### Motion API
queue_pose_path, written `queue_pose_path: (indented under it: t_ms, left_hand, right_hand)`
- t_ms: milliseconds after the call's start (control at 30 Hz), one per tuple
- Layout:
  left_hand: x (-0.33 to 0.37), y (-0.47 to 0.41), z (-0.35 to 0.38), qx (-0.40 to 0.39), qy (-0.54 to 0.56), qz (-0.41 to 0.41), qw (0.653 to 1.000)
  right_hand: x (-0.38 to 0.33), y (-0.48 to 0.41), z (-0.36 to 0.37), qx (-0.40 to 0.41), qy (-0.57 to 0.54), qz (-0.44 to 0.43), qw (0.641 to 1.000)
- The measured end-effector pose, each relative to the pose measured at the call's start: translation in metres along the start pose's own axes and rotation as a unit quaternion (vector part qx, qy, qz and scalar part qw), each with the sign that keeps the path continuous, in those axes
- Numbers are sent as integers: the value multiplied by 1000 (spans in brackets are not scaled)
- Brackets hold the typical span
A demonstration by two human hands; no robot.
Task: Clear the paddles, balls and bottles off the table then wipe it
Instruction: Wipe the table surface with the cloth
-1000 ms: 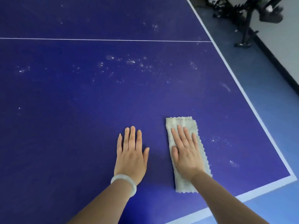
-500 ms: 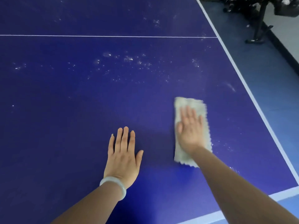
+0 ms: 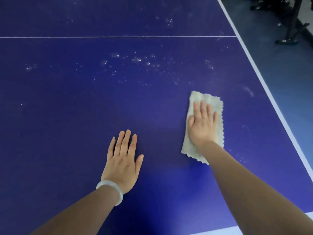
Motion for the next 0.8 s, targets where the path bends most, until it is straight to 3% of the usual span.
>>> queue_pose_path:
  t_ms: [67,133,200,300,400,533,600,700,800]
  left_hand:
    - [0,0,1,-3,-2,-2,1000]
    - [-1,0,1,-3,0,-5,1000]
    - [-2,0,2,-5,1,-7,1000]
    - [-1,0,2,-3,1,-10,1000]
    - [-2,0,3,2,-2,-12,1000]
    - [-1,0,1,9,-4,-12,1000]
    - [-1,0,2,12,-1,-14,1000]
    - [-1,0,2,7,7,-12,1000]
    - [0,1,1,8,17,-9,1000]
  right_hand:
    - [34,10,-2,7,-49,107,993]
    - [20,32,6,34,-42,123,991]
    - [-18,50,16,44,-24,68,996]
    - [-71,51,30,-17,41,-92,995]
    - [-59,23,19,-21,89,-157,983]
    - [30,13,4,3,-14,16,1000]
    - [41,42,12,13,-33,73,997]
    - [1,94,31,26,-14,27,999]
    - [-25,113,42,-11,4,-48,999]
Point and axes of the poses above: each hand's wrist, its own y-axis away from the middle knuckle, its own z-axis out of the palm, x = y × z, the point moved 7 cm from there along -y, towards the middle knuckle, and after that the axes turned 13 degrees about -x, right-handed, at the moved point
